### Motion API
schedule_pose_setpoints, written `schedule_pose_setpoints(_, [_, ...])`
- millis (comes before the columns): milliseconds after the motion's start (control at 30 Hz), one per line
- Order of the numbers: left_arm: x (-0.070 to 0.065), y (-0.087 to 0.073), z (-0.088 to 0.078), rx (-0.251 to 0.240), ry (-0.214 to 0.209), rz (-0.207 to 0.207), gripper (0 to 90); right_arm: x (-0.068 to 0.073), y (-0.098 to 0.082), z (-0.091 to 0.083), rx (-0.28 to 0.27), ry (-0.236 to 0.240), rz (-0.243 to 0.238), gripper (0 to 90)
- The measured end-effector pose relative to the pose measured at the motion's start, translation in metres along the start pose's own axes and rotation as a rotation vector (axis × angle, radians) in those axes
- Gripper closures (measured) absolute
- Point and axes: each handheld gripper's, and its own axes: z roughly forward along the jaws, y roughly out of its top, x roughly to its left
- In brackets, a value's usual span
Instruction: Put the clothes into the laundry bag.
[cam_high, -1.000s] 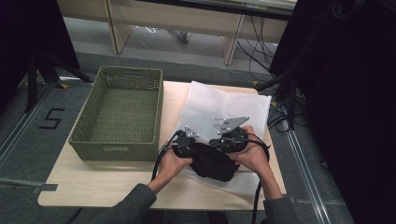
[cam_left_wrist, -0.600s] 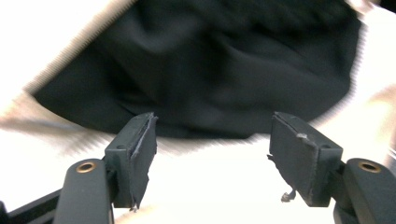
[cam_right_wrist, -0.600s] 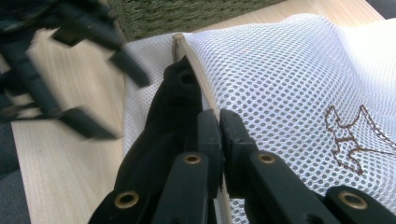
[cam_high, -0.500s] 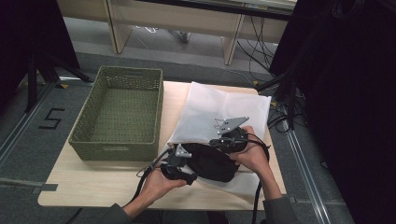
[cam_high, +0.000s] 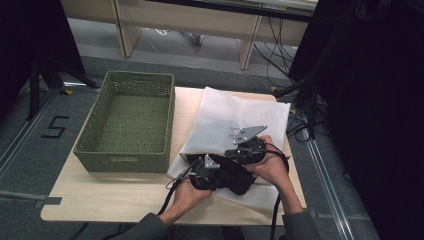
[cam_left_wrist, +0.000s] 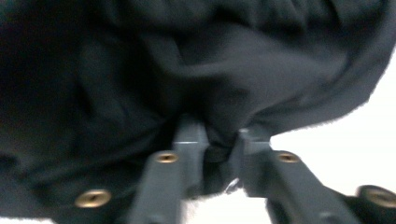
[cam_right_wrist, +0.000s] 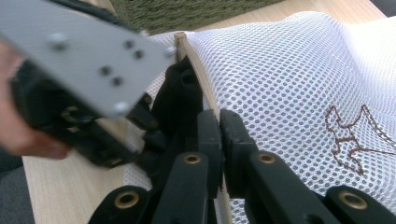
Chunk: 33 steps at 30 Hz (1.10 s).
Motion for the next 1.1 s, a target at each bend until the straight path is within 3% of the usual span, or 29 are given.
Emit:
schedule_pose_setpoints(100, [0.003, 0.012, 0.001, -0.036, 0.047, 0.025, 82.1, -0.001, -0.001, -0.002, -0.002, -0.001, 0.002, 88.7])
schedule_pose_setpoints(200, [0.004, 0.026, 0.000, -0.064, 0.064, 0.018, 83.0, -0.001, -0.001, -0.004, -0.002, -0.002, 0.010, 88.7])
schedule_pose_setpoints(333, [0.007, 0.029, 0.008, -0.064, 0.088, 0.007, 82.8, -0.003, -0.002, -0.003, -0.005, -0.003, 0.000, 88.7])
schedule_pose_setpoints(467, [0.005, 0.022, 0.008, -0.039, 0.071, 0.013, 78.0, -0.003, -0.004, -0.002, 0.000, 0.001, 0.004, 88.7])
schedule_pose_setpoints(633, [0.006, 0.012, -0.005, -0.010, 0.044, 0.018, 60.7, -0.004, -0.005, -0.001, 0.002, 0.003, 0.016, 88.7])
schedule_pose_setpoints(767, [0.004, 0.004, -0.015, 0.002, 0.023, 0.016, 53.5, -0.004, -0.004, -0.001, 0.005, 0.004, 0.022, 88.7])
schedule_pose_setpoints(1100, [0.007, -0.004, -0.041, 0.006, 0.007, 0.027, 49.3, -0.004, -0.004, -0.002, 0.003, 0.004, 0.023, 88.7])
